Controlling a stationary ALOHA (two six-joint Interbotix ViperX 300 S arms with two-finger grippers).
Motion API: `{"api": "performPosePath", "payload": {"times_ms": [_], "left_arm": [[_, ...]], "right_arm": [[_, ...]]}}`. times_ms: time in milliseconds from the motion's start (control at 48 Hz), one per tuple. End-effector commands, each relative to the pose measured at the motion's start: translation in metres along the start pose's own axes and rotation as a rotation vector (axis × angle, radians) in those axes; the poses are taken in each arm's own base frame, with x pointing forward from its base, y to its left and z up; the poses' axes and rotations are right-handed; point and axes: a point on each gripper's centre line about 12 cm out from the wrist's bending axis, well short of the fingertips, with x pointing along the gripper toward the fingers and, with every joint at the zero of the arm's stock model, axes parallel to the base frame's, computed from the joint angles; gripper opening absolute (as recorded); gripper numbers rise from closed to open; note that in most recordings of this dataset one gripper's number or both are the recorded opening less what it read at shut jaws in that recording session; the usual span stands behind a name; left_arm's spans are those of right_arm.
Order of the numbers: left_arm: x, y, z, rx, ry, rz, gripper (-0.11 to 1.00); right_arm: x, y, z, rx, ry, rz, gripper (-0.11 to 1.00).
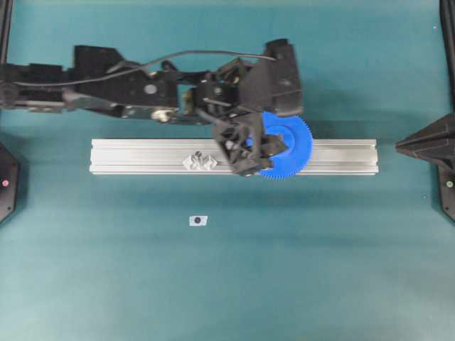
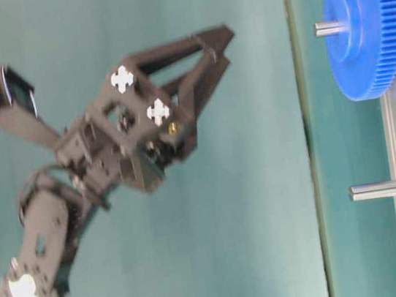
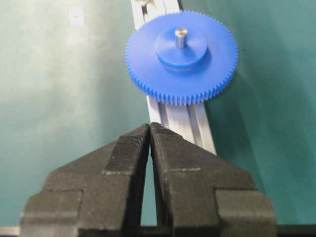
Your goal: Find the location of the shaft and insert the large gear.
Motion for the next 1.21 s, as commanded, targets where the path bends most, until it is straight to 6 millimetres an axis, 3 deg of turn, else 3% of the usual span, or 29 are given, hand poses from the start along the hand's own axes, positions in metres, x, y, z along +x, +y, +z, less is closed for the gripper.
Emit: {"api": "performPosePath", "payload": {"times_ms": [0,125,375,791,1187], "left_arm": [[-0.027,-0.009,0.02,0.003,-0.114,-0.021,0.82],[-0.043,-0.017,0.022,0.009,-0.184,-0.041,0.82],[-0.064,-0.026,0.005,0.012,-0.178,-0.064,0.88],[-0.103,-0.031,0.006,-0.026,-0.258,-0.091,0.9],[-0.143,-0.038,-0.015,0.008,-0.28,-0.121,0.9]], "right_arm": [[0.0,0.0,0.003,0.009,-0.009,-0.001,0.14],[0.0,0.0,0.004,0.01,-0.011,0.0,0.14],[0.0,0.0,0.004,0.011,-0.011,0.0,0.14],[-0.001,0.0,0.007,0.011,-0.018,0.0,0.14],[-0.001,0.001,0.009,0.011,-0.048,0.003,0.14]]}}
